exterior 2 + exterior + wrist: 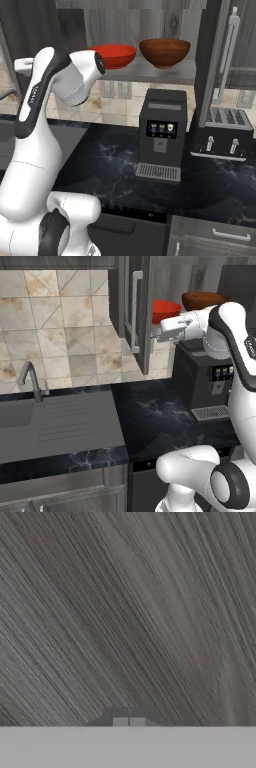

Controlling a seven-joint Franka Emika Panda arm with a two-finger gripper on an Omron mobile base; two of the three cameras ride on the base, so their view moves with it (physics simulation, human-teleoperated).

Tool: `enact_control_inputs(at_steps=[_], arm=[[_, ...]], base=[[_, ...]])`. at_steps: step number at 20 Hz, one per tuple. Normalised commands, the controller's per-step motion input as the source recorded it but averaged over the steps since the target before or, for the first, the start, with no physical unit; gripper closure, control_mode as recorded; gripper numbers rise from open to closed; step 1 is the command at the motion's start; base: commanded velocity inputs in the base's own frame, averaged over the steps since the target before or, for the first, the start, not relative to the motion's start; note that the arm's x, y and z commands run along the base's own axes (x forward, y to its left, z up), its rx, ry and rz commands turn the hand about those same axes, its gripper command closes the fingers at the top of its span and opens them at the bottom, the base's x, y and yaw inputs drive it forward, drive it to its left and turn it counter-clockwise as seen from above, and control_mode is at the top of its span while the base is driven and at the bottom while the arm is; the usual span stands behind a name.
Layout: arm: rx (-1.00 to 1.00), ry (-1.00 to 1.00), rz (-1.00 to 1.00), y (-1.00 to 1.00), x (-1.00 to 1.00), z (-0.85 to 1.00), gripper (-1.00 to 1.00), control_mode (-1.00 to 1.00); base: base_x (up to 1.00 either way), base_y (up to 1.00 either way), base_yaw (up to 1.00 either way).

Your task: Move the bowls from the cabinet to the plates on the dining table.

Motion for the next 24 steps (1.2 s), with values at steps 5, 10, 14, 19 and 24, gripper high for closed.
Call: enact_control_inputs(at_steps=[5,10,14,19,24], arm=[[-0.12,-0.08,0.00,0.43,-0.01,0.00,1.00,-1.00],[-0.12,-0.10,0.00,0.15,0.00,0.00,1.00,-1.00],[-0.15,-0.17,0.00,-0.18,0.00,0.00,1.00,-1.00],[-0.13,-0.19,0.00,-0.31,0.00,0.00,1.00,-1.00],[-0.17,-0.21,0.00,-0.22,0.00,0.00,1.00,-1.00]], base=[[0.00,0.00,0.00],[0.00,0.00,0.00],[0.00,0.00,0.00],[0.00,0.00,0.00],[0.00,0.00,0.00]])
